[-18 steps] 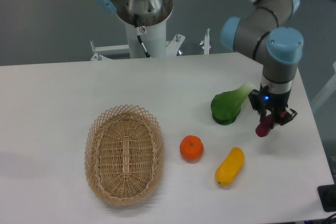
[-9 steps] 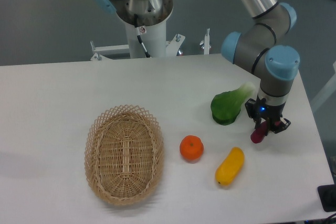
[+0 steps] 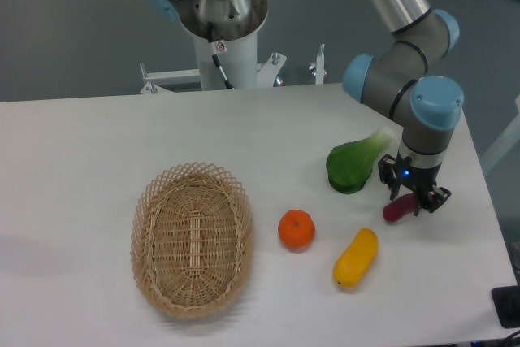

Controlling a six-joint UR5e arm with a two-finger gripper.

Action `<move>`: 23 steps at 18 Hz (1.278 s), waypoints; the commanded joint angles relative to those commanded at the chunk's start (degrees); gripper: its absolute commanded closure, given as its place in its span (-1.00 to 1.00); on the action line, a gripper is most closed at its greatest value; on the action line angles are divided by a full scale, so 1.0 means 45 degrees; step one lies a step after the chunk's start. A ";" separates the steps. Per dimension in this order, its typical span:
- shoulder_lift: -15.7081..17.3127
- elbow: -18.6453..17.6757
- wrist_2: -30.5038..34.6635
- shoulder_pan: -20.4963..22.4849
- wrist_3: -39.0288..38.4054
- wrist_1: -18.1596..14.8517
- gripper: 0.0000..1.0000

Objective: Place the sweet potato on the table
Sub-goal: 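Lower the held sweet potato onto the table beside the bok choy, then open the gripper to release the sweet potato, then raise the open gripper up away from the sweet potato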

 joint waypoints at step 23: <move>0.2442 0.2287 0.0039 0.0390 0.1680 -0.5410 -1.00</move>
